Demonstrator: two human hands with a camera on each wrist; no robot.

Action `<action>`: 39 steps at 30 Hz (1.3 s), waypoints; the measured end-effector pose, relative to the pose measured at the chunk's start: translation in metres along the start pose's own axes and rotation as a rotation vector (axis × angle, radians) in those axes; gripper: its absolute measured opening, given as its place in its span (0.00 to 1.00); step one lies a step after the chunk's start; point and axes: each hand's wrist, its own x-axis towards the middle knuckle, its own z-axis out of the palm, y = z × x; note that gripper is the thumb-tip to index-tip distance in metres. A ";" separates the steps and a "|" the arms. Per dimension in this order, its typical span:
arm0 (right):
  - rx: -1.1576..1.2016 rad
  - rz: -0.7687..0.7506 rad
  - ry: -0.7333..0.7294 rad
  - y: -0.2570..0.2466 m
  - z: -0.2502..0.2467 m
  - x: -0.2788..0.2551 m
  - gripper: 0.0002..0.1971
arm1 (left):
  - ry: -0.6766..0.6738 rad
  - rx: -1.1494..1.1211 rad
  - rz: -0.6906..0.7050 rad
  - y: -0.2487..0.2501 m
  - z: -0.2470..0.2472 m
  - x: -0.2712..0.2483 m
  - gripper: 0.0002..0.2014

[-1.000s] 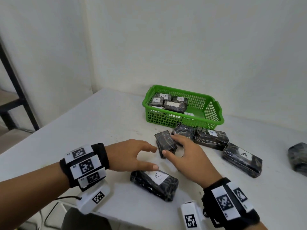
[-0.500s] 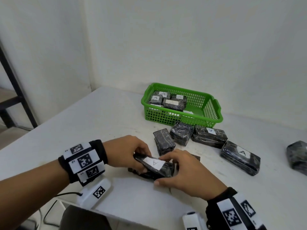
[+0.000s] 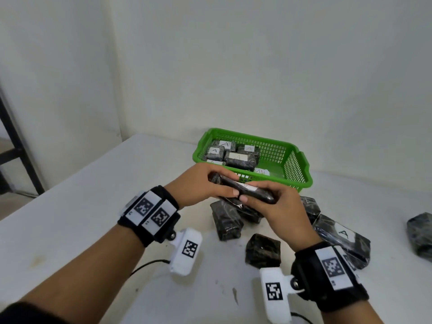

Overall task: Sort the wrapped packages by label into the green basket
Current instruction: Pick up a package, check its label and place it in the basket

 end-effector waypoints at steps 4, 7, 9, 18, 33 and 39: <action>0.058 0.040 -0.033 0.002 -0.013 0.018 0.20 | 0.077 -0.123 -0.008 -0.003 0.005 0.016 0.17; 0.175 0.061 -0.036 0.002 -0.024 0.030 0.20 | 0.094 -0.310 -0.035 -0.006 0.005 0.027 0.20; 0.179 0.047 0.009 0.005 -0.027 0.038 0.19 | 0.079 -0.428 -0.057 -0.008 0.010 0.034 0.21; 0.170 -0.014 0.053 0.021 -0.023 0.053 0.13 | 0.051 -0.541 -0.071 -0.020 0.031 0.051 0.16; 0.227 -0.030 0.051 0.037 -0.027 0.048 0.20 | 0.096 -0.522 -0.008 -0.038 0.039 0.054 0.16; 0.133 0.046 0.014 0.036 -0.027 0.044 0.34 | 0.198 -0.451 0.085 -0.039 0.038 0.052 0.21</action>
